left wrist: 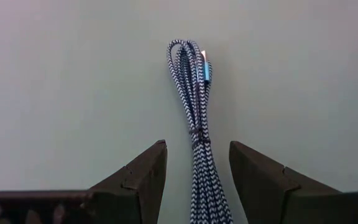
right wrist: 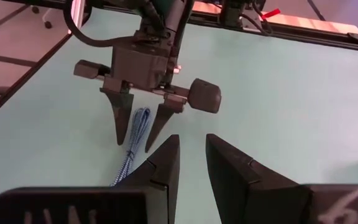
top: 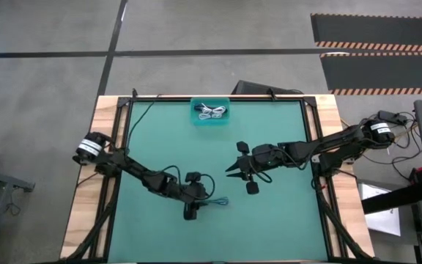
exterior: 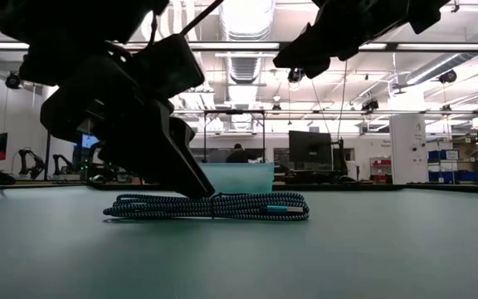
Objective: Pick and place USB-C Cables
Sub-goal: Put the blue charger cable into the green bin
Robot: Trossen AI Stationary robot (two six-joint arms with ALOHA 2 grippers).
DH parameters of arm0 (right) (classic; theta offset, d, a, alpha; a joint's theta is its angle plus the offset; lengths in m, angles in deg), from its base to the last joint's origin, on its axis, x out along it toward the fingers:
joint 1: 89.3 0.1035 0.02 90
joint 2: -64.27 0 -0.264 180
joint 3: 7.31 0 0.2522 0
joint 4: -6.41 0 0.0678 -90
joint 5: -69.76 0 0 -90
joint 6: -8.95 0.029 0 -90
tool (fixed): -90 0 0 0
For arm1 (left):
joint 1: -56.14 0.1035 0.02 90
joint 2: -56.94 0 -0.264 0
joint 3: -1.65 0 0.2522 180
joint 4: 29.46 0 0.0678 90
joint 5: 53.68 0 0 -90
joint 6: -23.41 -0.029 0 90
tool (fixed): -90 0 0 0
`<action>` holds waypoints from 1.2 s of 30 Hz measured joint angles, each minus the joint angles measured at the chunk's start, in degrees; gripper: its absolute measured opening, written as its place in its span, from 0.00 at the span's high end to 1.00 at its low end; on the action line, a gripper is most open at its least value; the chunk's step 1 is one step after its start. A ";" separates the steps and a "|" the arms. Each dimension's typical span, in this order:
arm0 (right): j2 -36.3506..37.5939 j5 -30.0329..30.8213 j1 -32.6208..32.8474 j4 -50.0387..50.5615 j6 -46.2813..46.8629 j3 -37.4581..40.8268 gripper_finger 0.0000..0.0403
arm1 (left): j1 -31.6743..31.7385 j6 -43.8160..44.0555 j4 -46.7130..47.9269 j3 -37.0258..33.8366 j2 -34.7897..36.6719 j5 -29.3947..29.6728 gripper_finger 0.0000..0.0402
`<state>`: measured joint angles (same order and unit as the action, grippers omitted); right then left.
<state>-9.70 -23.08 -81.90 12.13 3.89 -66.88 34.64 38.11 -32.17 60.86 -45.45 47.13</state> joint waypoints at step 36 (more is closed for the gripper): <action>-0.07 0.00 -0.02 0.03 -0.17 0.09 0.83 | -0.55 -0.81 1.20 0.08 -1.85 0.20 0.97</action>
<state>-9.77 -23.09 -81.92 12.16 3.72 -66.79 34.09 37.30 -30.97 60.94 -47.30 47.33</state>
